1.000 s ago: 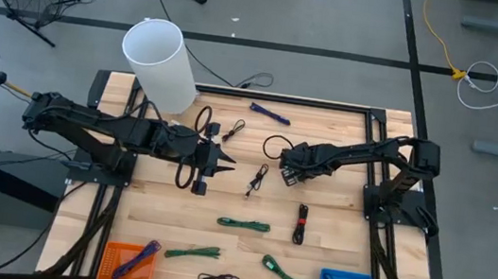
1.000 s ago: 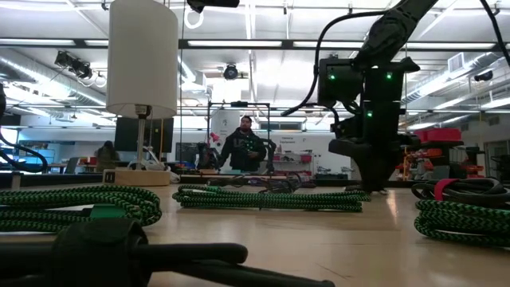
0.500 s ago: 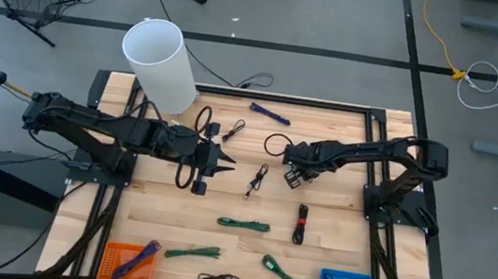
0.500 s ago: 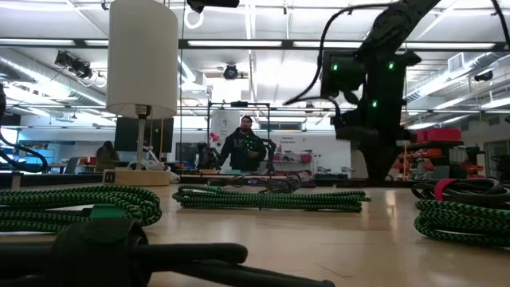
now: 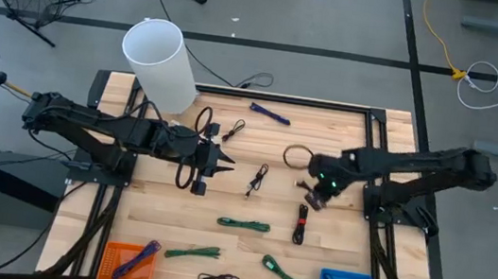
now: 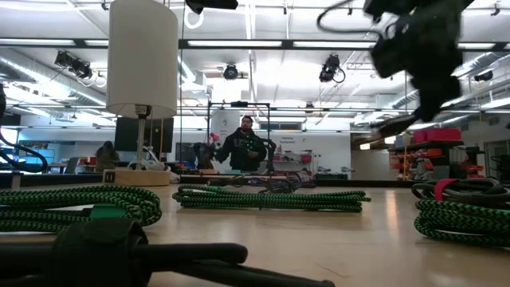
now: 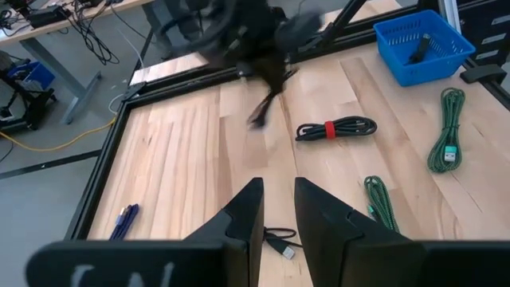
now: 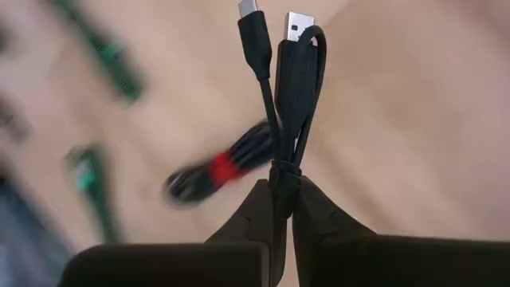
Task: Pick & Place USB Port
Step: Put the black charger cable into the blue bin
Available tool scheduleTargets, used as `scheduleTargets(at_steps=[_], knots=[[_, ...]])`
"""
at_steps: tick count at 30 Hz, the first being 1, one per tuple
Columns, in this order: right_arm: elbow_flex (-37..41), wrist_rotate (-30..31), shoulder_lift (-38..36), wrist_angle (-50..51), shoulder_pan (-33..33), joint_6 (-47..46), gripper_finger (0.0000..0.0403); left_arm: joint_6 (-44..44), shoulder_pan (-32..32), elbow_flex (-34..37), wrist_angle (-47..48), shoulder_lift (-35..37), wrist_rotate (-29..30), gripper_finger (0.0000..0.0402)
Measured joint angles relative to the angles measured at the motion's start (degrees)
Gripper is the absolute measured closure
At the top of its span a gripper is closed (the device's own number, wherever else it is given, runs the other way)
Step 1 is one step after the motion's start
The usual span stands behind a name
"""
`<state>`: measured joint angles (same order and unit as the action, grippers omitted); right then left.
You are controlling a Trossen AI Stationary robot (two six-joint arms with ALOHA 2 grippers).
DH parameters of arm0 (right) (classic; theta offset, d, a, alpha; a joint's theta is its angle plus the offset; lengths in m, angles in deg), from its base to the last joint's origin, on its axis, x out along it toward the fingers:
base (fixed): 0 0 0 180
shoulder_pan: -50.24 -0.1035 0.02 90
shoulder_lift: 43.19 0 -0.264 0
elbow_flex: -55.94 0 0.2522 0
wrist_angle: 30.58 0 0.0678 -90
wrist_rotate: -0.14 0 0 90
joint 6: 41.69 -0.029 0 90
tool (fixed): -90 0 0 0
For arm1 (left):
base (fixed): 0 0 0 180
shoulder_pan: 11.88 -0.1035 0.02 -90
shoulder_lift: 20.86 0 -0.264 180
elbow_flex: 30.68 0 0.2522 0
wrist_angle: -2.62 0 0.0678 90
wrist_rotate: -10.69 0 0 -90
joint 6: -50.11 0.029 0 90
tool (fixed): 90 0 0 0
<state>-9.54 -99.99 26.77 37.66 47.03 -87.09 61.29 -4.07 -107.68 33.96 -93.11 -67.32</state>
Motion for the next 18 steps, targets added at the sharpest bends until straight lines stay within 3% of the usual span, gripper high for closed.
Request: scheduleTargets(at_steps=[8,18], knots=[[0.0,-7.7,-0.6,0.4,-18.1,-16.3,0.039,0.0,0.0,0.0,0.4,0.0,0.0,0.0323],[0.0,-4.9,-0.6,-3.8,-41.6,-46.6,0.0391,0.0,0.0,0.0,0.4,0.0,0.0,0.0323]])
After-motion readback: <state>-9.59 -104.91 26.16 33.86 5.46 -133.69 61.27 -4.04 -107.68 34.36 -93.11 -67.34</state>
